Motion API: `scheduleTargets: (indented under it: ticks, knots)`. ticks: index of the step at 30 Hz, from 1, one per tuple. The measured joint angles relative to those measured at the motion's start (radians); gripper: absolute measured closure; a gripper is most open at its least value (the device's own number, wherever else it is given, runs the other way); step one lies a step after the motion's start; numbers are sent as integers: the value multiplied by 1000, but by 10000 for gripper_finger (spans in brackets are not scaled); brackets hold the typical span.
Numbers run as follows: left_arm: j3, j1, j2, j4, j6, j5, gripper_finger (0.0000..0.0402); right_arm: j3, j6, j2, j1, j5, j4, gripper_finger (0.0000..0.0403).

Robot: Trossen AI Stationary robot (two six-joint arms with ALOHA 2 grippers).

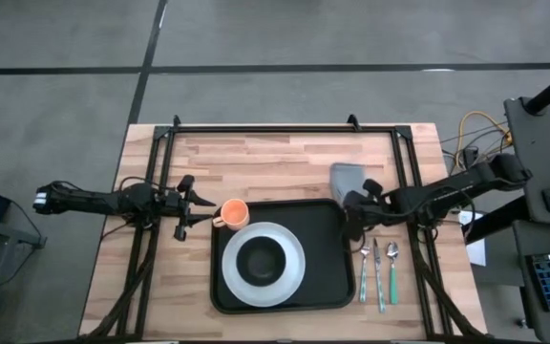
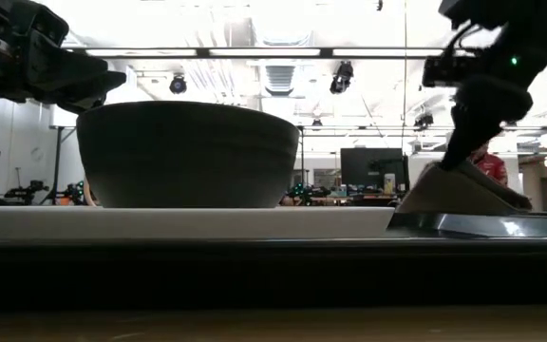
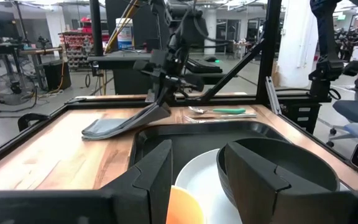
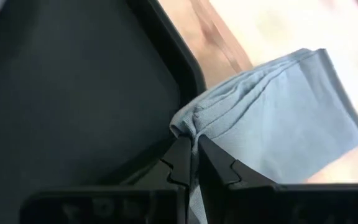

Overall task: Set up tray
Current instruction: Put the gray napkin on the black serving tray right of the white plate

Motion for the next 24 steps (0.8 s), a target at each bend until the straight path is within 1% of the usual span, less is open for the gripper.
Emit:
scheduleTargets:
  ticks: [7,12,17,20,24]
  knots:
    - [0,0,0,0,0,0,272,86,-22,3,48,-6,-11,395]
    - [0,0,0,0,0,0,272,148,-23,3,67,-79,-14,395]
    - [0,0,0,0,0,0,272,190,5,4,97,-109,-49,395]
    - [0,0,0,0,0,0,272,219,41,28,120,-130,-98,395]
    - [0,0,0,-1,0,0,272,277,71,112,153,-164,-140,395]
